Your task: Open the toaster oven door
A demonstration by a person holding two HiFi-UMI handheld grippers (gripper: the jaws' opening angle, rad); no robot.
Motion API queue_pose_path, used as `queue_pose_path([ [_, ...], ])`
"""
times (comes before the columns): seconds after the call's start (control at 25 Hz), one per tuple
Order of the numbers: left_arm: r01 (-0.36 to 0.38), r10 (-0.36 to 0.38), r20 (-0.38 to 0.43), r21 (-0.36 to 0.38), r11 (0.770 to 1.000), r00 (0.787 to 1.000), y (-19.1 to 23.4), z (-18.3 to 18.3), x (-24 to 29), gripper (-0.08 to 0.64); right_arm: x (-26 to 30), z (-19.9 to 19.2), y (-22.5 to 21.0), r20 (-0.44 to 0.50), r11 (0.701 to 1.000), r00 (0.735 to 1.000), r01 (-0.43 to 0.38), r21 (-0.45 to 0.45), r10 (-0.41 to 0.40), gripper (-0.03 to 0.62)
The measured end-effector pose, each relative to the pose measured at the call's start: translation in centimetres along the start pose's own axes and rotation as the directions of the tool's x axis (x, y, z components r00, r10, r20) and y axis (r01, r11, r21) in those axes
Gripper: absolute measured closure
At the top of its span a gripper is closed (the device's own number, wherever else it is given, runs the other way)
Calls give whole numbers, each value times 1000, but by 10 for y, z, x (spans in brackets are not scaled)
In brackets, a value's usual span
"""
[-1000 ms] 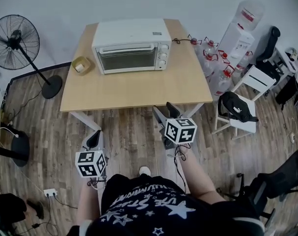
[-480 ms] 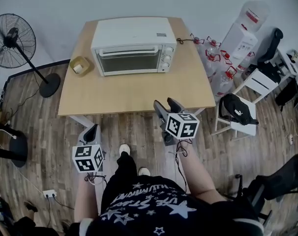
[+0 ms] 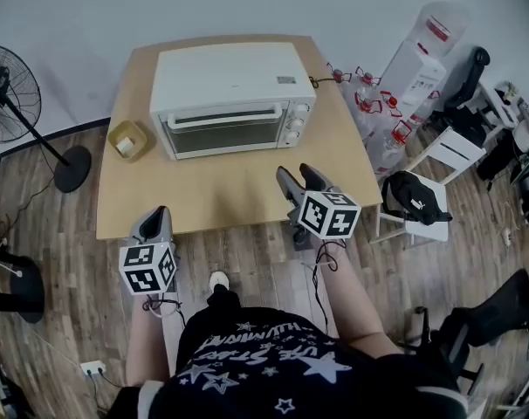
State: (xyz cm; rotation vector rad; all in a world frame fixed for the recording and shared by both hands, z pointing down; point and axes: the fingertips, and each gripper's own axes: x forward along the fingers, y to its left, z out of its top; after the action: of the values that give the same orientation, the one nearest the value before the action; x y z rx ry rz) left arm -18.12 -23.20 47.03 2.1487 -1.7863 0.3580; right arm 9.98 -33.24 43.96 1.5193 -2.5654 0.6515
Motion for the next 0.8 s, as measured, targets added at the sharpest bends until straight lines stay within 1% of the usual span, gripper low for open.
queue_pose_path([
  [0.28,25,-26,20,32,999,999,30,41,46,538,47,46,-3,32,999,999,35,15,-36,365],
  [0.48,45,-46,25,41,998,999,46,60,69,538,72,73,-6,38,996,996,76,42,-77,382],
  [0.8,74,-74,19,35,997,997,66,73,96,537,112,93,-15,-22,991,991,135,25,-134,413],
])
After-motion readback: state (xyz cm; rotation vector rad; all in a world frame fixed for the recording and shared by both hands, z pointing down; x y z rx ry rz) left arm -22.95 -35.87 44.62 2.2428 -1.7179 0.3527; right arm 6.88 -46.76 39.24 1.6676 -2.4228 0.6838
